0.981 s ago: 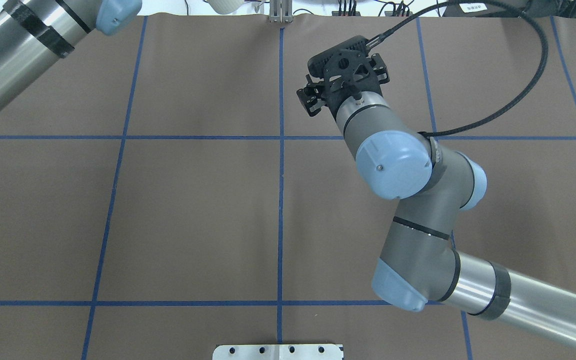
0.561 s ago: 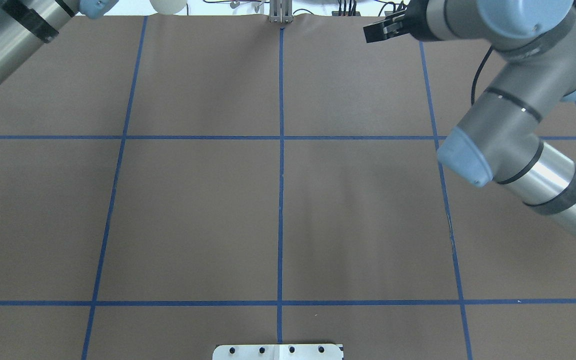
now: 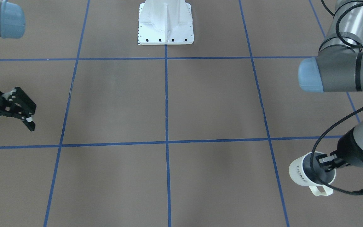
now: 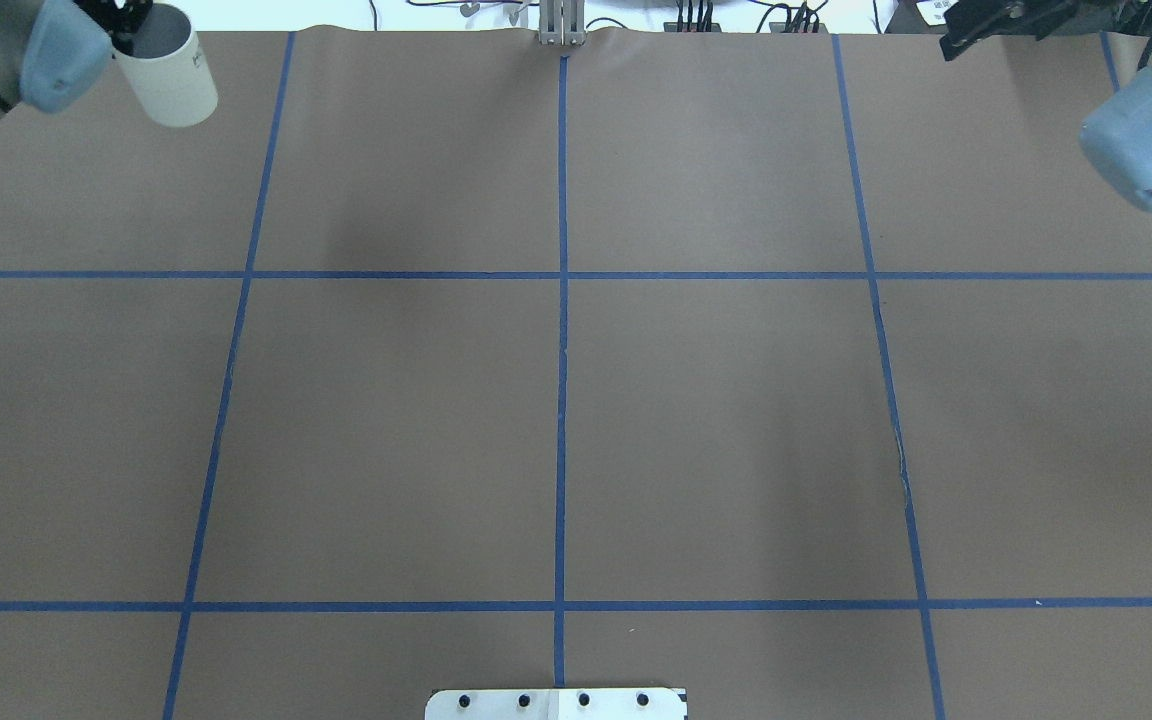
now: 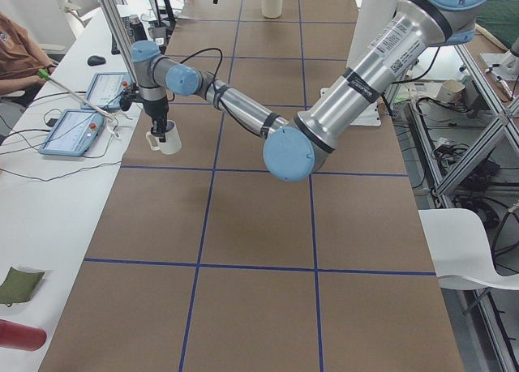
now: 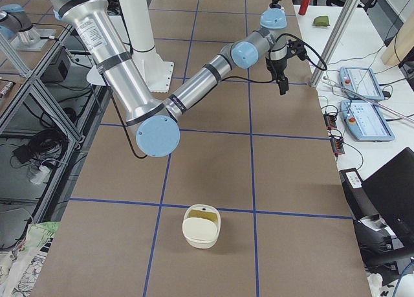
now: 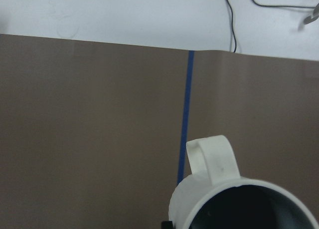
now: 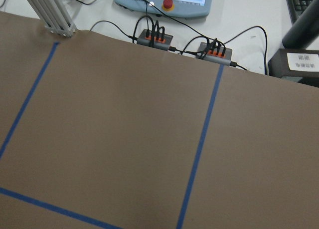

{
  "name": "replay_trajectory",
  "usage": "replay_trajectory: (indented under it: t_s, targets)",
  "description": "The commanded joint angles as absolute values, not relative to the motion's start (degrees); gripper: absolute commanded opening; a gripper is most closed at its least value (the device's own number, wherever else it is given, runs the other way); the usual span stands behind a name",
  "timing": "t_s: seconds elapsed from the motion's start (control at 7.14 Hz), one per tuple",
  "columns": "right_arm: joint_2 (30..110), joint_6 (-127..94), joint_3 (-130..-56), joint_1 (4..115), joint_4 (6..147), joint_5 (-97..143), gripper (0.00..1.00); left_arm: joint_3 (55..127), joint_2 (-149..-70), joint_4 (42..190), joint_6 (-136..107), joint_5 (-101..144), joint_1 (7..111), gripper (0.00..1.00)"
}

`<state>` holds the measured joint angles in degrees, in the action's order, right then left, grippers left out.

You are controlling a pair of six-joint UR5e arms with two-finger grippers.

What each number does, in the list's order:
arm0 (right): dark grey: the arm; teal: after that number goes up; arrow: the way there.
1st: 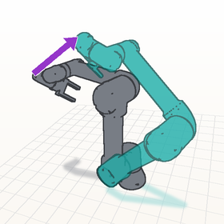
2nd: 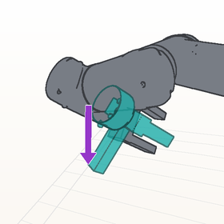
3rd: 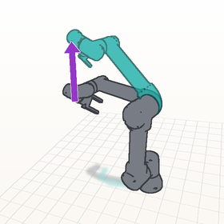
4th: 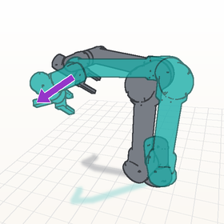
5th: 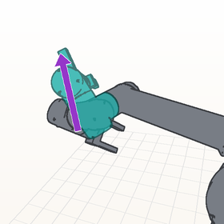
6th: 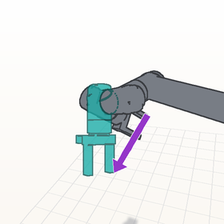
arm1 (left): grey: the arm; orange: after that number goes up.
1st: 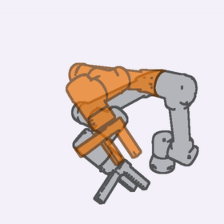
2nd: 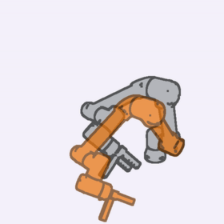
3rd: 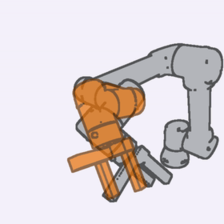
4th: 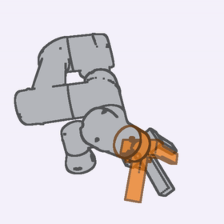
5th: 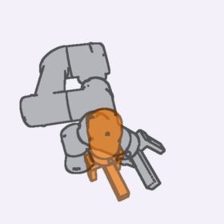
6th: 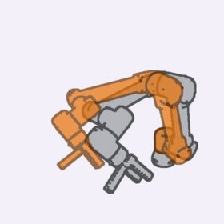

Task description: Left arm hands cup to right arm to dump lemon

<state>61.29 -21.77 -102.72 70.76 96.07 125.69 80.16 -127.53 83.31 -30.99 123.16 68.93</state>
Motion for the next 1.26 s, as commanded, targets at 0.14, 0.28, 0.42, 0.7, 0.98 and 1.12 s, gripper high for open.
replay_trajectory:
  t_s: [0.14, 0.28, 0.42, 0.7, 0.98, 1.12]
  targets:
    - [65.7, -9.4, -105.9, 75.5, 111.6, 127.5, 1.0, 96.6, -106.7, 86.1, -29.4, 126.6, 68.7, 0.0]
    - [69.9, -5.9, -108.3, 76.5, 111.8, 128.7, 1.0, 98.7, -99.9, 91.1, -30.0, 126.6, 68.6, 0.0]
    - [72.7, -5.5, -109.7, 77.3, 111.7, 129.8, 1.0, 98.6, -95.4, 99.1, -34.1, 126.6, 68.5, 0.0]
    - [78.7, -2.3, -111.9, 78.5, 110.9, 132.4, 1.0, 98.6, -90.2, 108.7, -39.8, 128.7, 67.2, 0.0]
    - [81.3, -2.8, -113.0, 78.5, 110.9, 132.4, 1.0, 98.7, -89.3, 109.3, -42.7, 128.6, 63.7, 0.0]
    - [82.4, -3.2, -112.7, 78.5, 111.4, 132.2, 1.0, 98.7, -88.6, 109.9, -43.1, 128.6, 63.1, 0.0]
